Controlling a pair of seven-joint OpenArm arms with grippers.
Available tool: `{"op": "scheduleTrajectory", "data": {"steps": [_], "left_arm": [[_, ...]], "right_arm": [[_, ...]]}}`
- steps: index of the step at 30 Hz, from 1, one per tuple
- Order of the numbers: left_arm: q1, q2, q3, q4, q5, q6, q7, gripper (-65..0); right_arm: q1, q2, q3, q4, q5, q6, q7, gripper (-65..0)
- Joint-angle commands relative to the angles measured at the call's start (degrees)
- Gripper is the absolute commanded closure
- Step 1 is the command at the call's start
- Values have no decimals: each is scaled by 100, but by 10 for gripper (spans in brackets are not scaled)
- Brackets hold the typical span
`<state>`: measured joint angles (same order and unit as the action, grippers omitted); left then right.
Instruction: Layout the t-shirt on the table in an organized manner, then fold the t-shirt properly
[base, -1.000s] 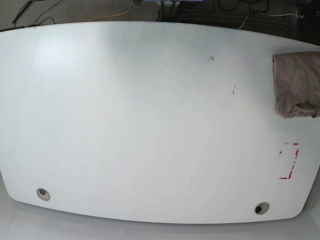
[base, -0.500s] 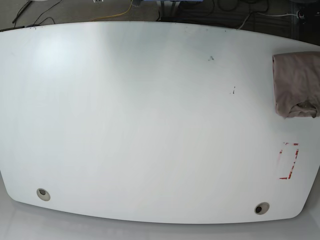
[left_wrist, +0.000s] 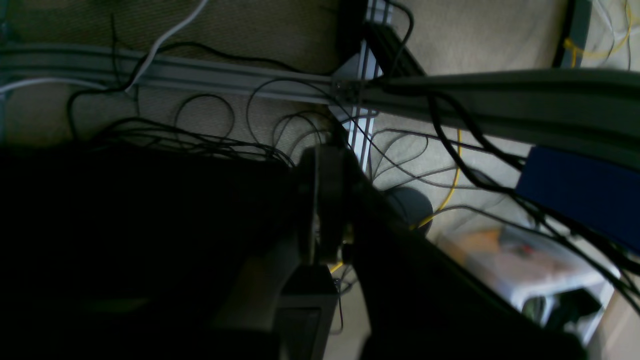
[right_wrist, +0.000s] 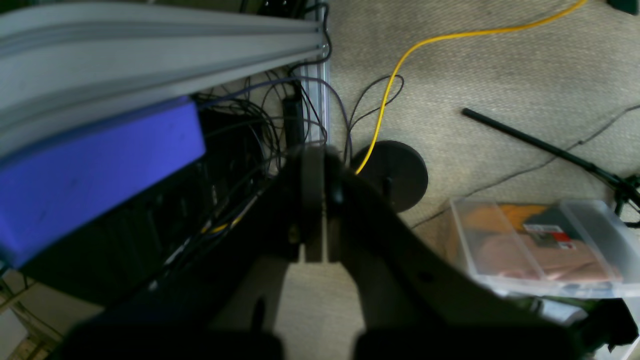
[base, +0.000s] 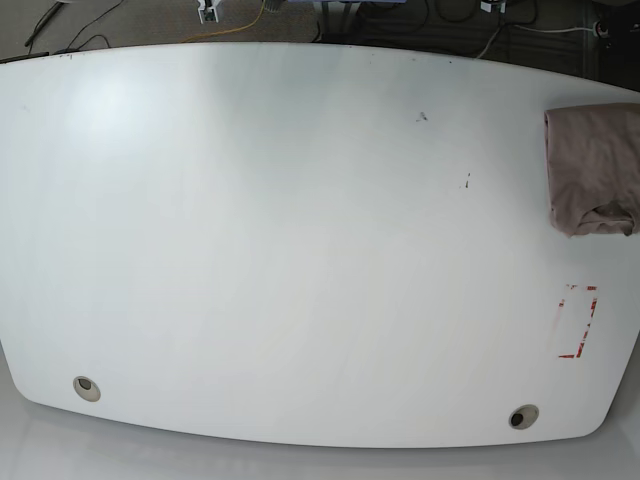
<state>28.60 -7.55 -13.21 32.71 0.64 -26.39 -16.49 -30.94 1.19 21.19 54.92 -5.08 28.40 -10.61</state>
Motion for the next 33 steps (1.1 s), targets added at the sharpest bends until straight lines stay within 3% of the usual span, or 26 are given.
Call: {"op": "scheduleTrajectory", "data": {"steps": [1, 8, 13, 19, 33], "left_arm": [[-271, -40, -11, -427, 195, 50, -70, 0], [-842, -32, -11, -1324, 415, 252, -87, 0], [-1220, -32, -2, -1869, 476, 534, -87, 0], [-1572, 47, -2, -2326, 1065, 991, -87, 0], [-2240, 188, -11, -3223, 1338, 1052, -61, 0]], "right_arm": [[144, 114, 22, -336, -15, 12, 186, 0], [663, 167, 22, -1039, -323, 12, 257, 0], [953, 167, 22, -1382, -402, -14, 257, 0], [1278, 167, 22, -1795, -463, -32, 266, 0], [1841, 167, 22, -2525, -463, -40, 266, 0]]}}
